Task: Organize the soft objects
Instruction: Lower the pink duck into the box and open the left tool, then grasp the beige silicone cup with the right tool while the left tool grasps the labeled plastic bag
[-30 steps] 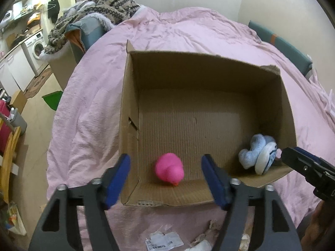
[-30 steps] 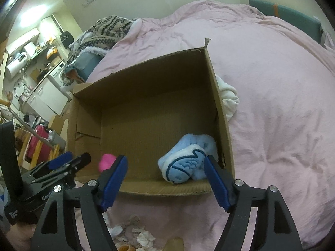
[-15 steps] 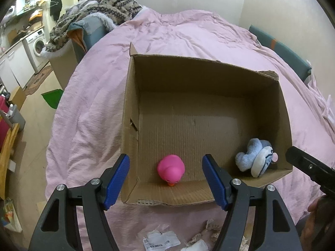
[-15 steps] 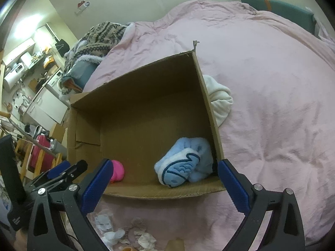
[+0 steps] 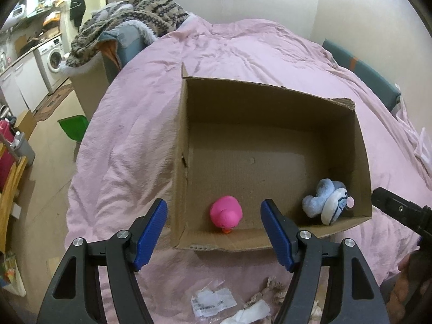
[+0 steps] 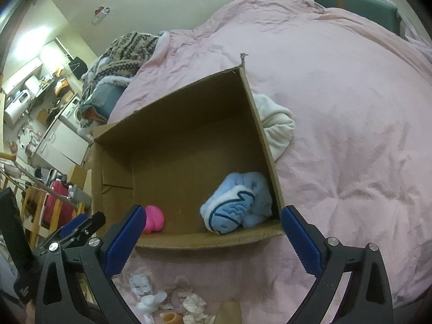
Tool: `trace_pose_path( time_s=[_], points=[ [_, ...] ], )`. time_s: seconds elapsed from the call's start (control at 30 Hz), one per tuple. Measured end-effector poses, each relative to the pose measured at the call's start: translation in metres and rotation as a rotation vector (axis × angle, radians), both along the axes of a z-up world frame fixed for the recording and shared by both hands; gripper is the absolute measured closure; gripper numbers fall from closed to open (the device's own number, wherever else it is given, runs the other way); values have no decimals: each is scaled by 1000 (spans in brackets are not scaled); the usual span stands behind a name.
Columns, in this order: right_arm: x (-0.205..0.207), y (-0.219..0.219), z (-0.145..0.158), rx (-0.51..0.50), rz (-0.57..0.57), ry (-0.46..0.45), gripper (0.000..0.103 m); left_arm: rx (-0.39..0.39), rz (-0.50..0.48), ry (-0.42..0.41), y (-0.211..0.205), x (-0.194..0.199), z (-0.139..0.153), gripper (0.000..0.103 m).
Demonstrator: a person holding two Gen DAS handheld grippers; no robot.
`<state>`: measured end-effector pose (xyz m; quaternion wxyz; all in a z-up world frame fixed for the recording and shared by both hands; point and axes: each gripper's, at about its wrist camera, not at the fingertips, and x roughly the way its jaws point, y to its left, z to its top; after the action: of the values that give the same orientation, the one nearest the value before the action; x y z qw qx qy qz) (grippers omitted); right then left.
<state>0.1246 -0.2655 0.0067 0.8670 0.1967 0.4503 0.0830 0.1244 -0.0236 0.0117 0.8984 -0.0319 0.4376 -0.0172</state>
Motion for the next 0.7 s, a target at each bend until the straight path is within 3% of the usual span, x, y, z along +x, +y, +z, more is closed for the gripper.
trace_pose_path(
  time_s=[0.17,0.7],
  points=[
    [-10,0,3,-7,16,7,0,17,23,-23,7,-14,7,34],
    [-49,9,8,-47,82,-2,0,16,40,23,18,-48,9,34]
  ],
)
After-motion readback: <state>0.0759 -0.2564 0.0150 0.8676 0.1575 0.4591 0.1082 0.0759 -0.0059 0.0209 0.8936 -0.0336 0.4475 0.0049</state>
